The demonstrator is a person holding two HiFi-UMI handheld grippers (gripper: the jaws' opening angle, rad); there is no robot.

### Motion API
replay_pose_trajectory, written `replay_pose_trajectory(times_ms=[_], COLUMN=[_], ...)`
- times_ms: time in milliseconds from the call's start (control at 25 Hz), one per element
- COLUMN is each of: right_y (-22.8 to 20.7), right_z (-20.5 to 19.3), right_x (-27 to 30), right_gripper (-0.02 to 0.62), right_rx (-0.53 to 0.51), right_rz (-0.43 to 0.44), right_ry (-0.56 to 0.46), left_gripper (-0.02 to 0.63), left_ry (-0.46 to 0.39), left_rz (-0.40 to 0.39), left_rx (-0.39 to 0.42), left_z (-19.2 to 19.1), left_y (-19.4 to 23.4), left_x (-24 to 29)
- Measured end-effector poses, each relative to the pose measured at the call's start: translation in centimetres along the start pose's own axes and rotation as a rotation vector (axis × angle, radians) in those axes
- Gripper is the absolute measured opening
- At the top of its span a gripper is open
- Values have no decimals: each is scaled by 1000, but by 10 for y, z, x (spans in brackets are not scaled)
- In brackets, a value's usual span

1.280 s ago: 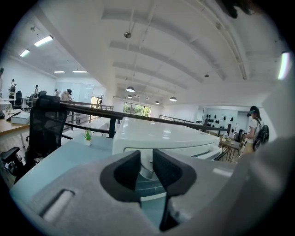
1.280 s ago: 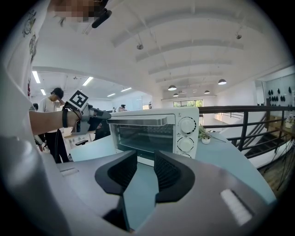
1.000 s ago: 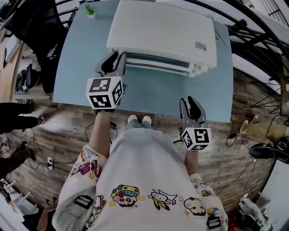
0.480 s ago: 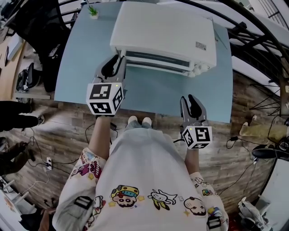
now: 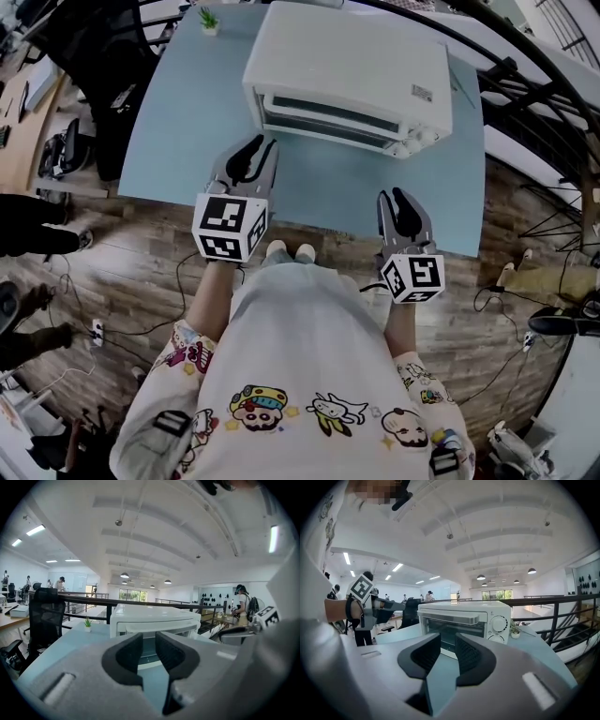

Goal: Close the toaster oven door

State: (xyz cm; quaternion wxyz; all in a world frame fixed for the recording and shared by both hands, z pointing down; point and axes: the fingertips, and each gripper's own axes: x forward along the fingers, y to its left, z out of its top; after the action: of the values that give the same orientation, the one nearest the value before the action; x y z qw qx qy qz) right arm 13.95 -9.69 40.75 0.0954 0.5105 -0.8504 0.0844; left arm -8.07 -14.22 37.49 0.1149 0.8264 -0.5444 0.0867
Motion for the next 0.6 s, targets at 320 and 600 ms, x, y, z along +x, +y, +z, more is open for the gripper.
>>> replay_pose_trajectory(times_ms=[320, 600], right_y=[5, 6], right_z=[1, -11], right_x=[-5, -16], right_gripper=[74, 27], right_rx=[-3, 27], right_rz=[24, 16], right_ry=[-12, 2], left_gripper=[81, 69], left_ry=[57, 87], left_rz=[-54, -115], left_rx=[-10, -9], left_z=[-35, -61], left_y=[-34, -56], left_x=[-23, -33])
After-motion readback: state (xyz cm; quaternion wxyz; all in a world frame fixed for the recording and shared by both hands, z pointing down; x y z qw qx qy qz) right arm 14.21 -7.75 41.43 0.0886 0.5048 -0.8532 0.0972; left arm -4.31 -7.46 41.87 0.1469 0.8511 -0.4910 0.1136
